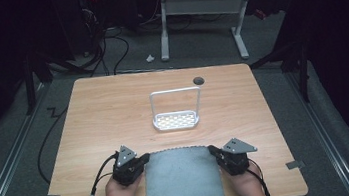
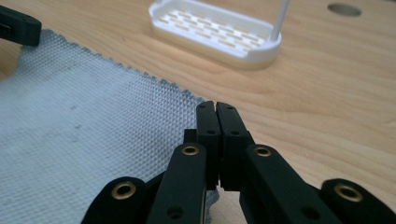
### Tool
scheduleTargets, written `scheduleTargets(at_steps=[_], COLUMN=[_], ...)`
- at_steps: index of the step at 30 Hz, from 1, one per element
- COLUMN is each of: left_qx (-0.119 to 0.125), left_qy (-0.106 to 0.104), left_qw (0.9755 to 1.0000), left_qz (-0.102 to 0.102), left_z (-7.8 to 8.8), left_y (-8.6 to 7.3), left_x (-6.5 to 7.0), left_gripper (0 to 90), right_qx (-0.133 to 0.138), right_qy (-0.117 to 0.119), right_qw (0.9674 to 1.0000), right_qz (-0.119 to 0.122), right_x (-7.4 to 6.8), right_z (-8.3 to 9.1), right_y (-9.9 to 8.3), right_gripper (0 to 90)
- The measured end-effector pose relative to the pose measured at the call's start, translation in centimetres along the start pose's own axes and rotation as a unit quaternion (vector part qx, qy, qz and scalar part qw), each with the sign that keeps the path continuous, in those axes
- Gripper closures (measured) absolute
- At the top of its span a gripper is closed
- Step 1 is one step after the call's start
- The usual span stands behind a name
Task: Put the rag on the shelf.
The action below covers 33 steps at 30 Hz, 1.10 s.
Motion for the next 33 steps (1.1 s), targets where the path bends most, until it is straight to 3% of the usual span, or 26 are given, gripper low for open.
scheduleTargets(at_steps=[5,6,10,11,13,22,33], left_qx=[0.030,0.046,0.070,0.087,0.094,0.165,0.208], left_qy=[-0.006,-0.007,-0.009,-0.012,-0.012,-0.001,0.001], left_qw=[0.9995,0.9989,0.9975,0.9961,0.9954,0.9860,0.9776], left_qz=[-0.001,-0.005,-0.007,-0.008,-0.010,-0.024,-0.035], left_z=[2.0,2.9,4.1,4.8,5.2,7.2,8.6], left_y=[0.5,0.6,1.1,1.6,1.8,3.2,6.2], left_x=[1.2,1.7,2.2,2.5,2.7,4.3,5.0], left_gripper=[89.5,89.5,89.5,89.6,89.6,89.6,89.6], right_qx=[0.035,0.049,0.069,0.081,0.095,0.142,0.174], right_qy=[-0.017,-0.023,-0.029,-0.034,-0.041,-0.066,-0.085], right_qw=[0.9993,0.9985,0.9972,0.9960,0.9945,0.9875,0.9806], right_qz=[0.004,0.007,0.011,0.013,0.016,0.019,0.034], right_x=[-0.2,-0.3,-0.3,-0.4,-0.4,-0.5,0.5], right_z=[1.9,2.7,3.7,4.3,4.8,6.4,7.3], right_y=[1.2,1.7,2.3,2.8,3.2,5.1,7.8], right_gripper=[89.8,89.8,89.8,89.8,89.8,89.8,89.8])
Point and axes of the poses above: each handheld gripper's, and its own axes: z roughly backward along the jaws, y roughly out of its top, x roughly to its right, the point moved 6 cm from there along -z, roughly forward along the jaws, and after that the axes turned 15 degrees about z, right-handed, at the moved point
